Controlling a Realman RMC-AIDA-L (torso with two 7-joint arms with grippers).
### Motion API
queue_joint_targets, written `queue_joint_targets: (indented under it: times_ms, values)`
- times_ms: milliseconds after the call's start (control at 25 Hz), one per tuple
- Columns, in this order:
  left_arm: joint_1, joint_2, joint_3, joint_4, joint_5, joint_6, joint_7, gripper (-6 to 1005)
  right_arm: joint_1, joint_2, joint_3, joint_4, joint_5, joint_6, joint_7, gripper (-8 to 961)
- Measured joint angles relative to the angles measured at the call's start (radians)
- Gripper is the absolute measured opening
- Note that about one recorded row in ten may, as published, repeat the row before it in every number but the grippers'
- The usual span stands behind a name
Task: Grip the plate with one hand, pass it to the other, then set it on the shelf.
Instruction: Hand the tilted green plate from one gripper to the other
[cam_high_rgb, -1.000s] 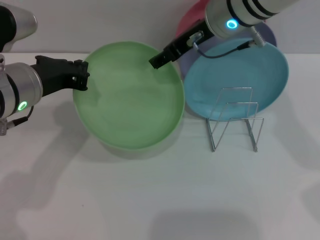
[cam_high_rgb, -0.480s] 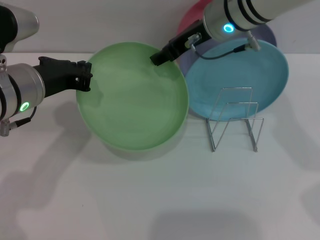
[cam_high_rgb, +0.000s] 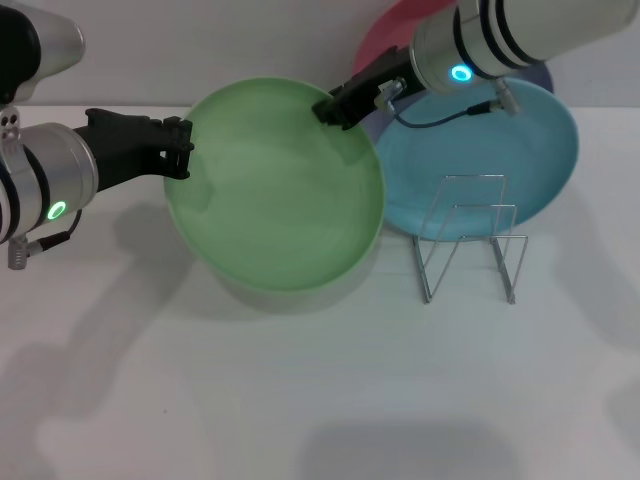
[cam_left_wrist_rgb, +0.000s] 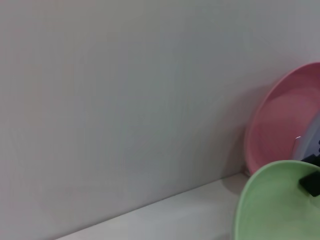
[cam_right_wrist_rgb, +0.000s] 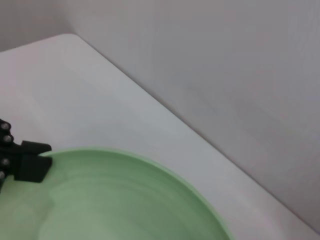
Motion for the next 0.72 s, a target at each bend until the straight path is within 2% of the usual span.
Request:
queue_joint_targets:
  times_ms: [40, 240, 440, 520, 720]
  values:
    - [0.0, 0.0, 0.003, 0.001, 0.0, 0.002, 0.0, 103, -0.018, 0.01, 0.01, 0.018, 0.001, -0.009, -0.025, 335]
    - [0.005, 0.001, 0.036, 0.006, 0.004, 0.029, 0.001, 108, -0.071, 0.03, 0.021, 0.101, 0.001, -0.008, -0.059, 219]
    - [0.013, 0.001, 0.059, 0.033, 0.0, 0.053, 0.035, 113, -0.081, 0.031, 0.016, 0.121, 0.001, 0.005, -0.06, 93]
    - [0.015, 0.001, 0.063, 0.045, 0.002, 0.054, 0.037, 115, -0.084, 0.032, 0.016, 0.123, 0.002, 0.008, -0.061, 89]
    - [0.021, 0.001, 0.064, 0.068, 0.004, 0.057, 0.056, 316, -0.101, 0.039, 0.012, 0.152, 0.003, 0.019, -0.065, 82]
